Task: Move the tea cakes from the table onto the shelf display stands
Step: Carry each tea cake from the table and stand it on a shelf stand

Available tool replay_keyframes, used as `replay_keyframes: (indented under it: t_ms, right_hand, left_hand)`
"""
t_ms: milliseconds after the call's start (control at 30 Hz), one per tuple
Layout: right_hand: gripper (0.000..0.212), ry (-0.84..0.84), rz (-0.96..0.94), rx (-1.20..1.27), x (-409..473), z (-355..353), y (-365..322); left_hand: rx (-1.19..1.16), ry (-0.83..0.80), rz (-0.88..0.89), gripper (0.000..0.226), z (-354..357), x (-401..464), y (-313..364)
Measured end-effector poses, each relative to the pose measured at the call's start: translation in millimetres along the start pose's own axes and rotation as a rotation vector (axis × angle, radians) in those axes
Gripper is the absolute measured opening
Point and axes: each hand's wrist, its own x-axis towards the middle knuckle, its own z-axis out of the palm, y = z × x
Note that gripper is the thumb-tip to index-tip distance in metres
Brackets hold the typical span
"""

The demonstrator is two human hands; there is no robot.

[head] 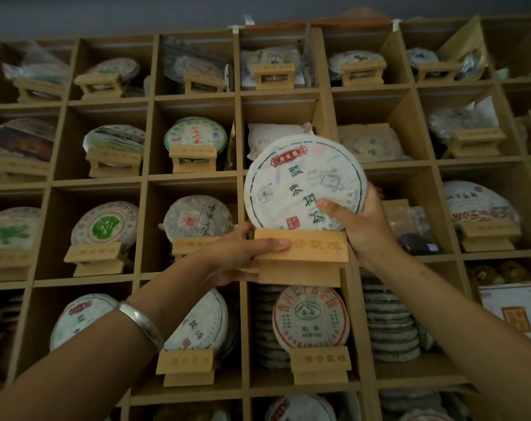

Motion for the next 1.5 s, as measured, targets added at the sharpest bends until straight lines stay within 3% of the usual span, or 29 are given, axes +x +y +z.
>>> replay_keyframes:
  t_ms: [100, 367, 600, 833, 1100, 1200, 1300, 1367, 1500]
  right_hand:
    - [0.067, -0.037, 0.052, -0.081, -4, -2, 4]
    - [0.024, -0.150, 0.210, -0.266, -8, -10, 8]
    - [0.038, -0.115, 0.302, -0.414, -1, -11, 7]
    - [0.045, 0.129, 0.228, -0.393, 2, 0, 9]
    - [0.044, -0.026, 0.353, -0.524, 2, 7, 4]
    - [0.041, -0.070, 0.313, -0.662, 0, 5, 8]
    - [0.054, -0.107, 0.408, -0.769, -6, 0, 9]
    - [0.058, -0.159, 0.475, -0.757, -8, -1, 13]
    - [0.042, -0.231, 0.541, -0.536, -10, 1, 22]
  left_hand:
    - [-0.036, 0.010, -0.026, 0.085, 0, 0, -13]
    - [-0.120, 0.015, -0.049, 0.074, 6, 6, -36]
    - [-0.197, -0.001, -0.072, 0.093, 12, 14, -51]
    - [-0.240, -0.006, -0.041, 0.098, 13, 14, -49]
    - [-0.210, 0.062, -0.067, 0.088, 4, 6, -54]
    - [-0.218, 0.104, -0.090, 0.081, 3, 3, -54]
    - [-0.238, 0.129, -0.103, 0.065, -1, 3, -55]
    - [-0.238, 0.130, -0.102, 0.066, -3, 5, -57]
    - [-0.229, 0.145, -0.071, 0.067, -5, 8, -60]
